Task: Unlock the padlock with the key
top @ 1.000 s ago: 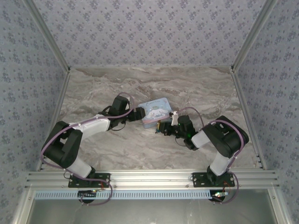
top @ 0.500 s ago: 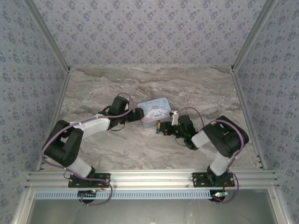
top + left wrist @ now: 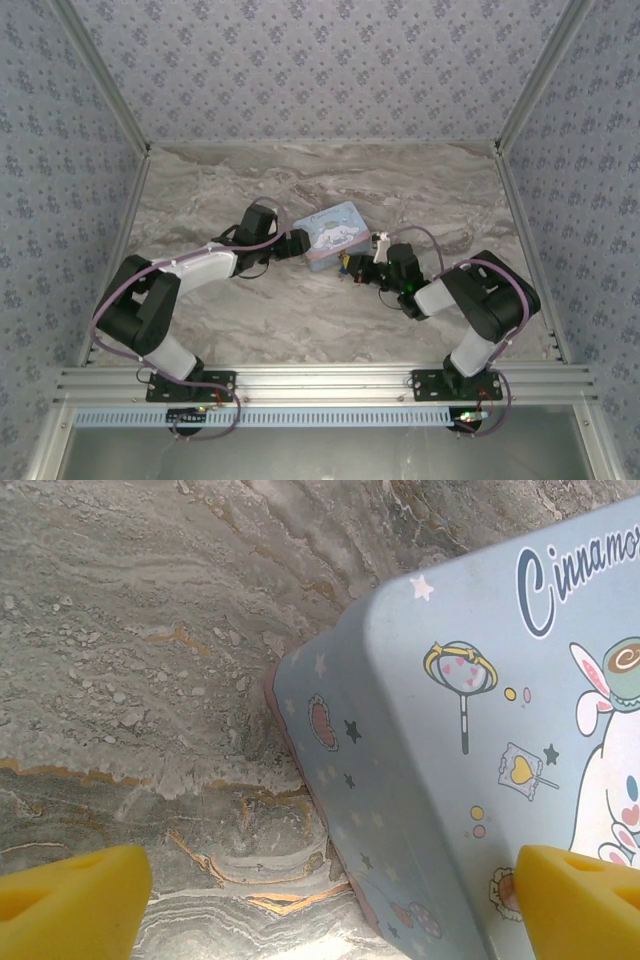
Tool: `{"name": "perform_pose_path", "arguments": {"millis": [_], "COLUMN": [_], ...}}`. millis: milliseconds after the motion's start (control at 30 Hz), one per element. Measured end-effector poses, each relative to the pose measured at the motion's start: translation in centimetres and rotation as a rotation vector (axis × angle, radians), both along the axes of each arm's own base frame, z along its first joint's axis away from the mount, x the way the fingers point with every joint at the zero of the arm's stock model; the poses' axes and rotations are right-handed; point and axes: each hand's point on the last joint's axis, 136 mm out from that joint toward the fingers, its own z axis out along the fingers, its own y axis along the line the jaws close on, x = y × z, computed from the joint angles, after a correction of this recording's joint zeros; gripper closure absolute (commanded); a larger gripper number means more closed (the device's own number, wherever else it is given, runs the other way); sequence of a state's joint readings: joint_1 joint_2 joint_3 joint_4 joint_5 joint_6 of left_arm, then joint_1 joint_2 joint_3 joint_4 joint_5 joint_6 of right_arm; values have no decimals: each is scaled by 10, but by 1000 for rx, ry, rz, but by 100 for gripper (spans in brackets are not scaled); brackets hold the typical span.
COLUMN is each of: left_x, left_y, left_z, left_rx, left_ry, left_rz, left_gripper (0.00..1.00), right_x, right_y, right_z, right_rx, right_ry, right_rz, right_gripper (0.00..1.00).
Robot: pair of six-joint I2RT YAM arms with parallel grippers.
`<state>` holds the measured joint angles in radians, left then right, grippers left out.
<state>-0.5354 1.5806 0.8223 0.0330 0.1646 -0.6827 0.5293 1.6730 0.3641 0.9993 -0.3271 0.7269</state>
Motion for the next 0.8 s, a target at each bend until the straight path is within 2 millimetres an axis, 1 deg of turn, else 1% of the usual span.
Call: {"name": "perform_pose_path", "arguments": {"millis": [200,500,800], "left_x": [0,4,4], "left_y": [-1,-4,-4], "left_z": [-3,-2,-3], "left_rx": [-2,-6,-3], "left_ry": [6,1,5], "left_rz": [-4,-6,-6], "left_gripper": [7,7,7], "right_x": [5,12,16], "right_y": [-6,-14,-21], "right_z": [-1,-2,-3], "right_rx": [16,33,51], "right_ry": [25,52,64], "right_rz": [-49,-111,-163], "right_gripper": [93,93,93]}}
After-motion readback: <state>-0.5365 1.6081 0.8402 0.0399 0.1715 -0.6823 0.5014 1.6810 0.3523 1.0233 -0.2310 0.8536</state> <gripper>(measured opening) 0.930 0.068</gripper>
